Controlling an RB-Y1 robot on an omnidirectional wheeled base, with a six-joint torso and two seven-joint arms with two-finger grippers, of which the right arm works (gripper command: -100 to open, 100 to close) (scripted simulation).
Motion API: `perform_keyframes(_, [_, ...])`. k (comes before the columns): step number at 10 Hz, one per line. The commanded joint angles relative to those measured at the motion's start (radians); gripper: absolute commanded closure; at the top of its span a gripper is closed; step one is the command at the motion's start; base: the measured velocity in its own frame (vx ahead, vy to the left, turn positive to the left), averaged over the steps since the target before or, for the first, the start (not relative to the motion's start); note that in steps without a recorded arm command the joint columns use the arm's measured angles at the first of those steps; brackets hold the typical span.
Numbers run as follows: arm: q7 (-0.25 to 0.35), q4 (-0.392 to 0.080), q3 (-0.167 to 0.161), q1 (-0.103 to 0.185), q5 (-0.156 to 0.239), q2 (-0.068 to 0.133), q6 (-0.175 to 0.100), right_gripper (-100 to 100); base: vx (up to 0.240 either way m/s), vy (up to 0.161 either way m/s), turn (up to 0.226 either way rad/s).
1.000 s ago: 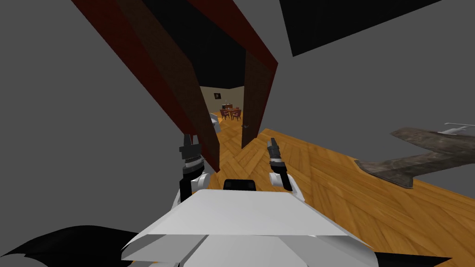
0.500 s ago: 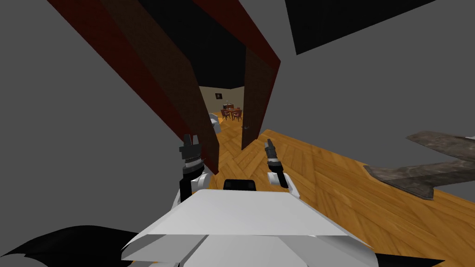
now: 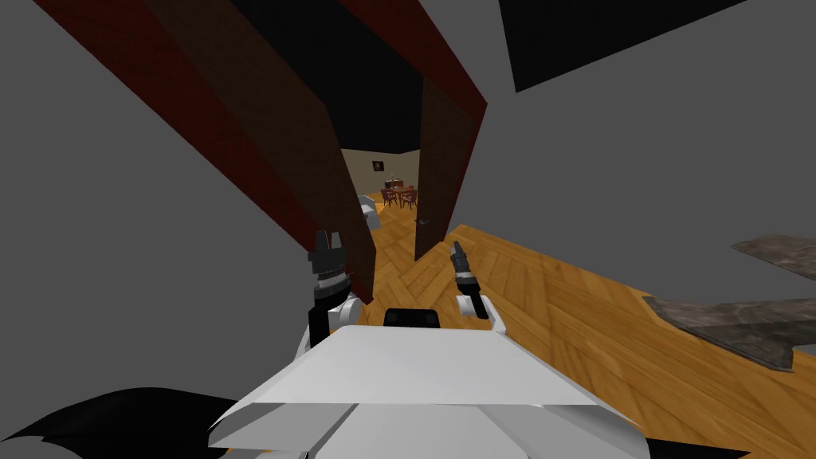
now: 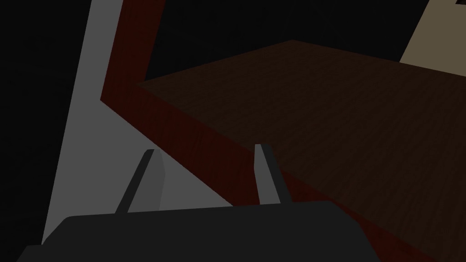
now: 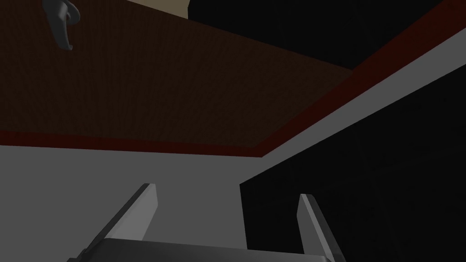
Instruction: Push the door open
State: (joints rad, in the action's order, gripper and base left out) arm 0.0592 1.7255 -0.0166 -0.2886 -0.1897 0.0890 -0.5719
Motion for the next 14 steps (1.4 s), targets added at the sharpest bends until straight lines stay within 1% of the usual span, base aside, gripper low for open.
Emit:
perform_keyframes(1, [0.012,-0.03,-0.002,0.012,-0.005,0.006,-0.008,-100,0.097,-0.061,0.051])
perform_keyframes(10, [0.061,-0.221,-0.023,0.092,-0.041,0.016,-0.059,-100,0.088,-0.06,0.044])
perform_keyframes(11, [0.072,-0.264,-0.028,0.11,-0.049,0.017,-0.07,-100,0.114,-0.098,0.103])
perform_keyframes(12, [0.072,-0.264,-0.028,0.11,-0.049,0.017,-0.07,-100,0.094,-0.08,0.029])
perform_keyframes(14, [0.083,-0.307,-0.033,0.128,-0.057,0.018,-0.082,-100,0.073,-0.05,0.026])
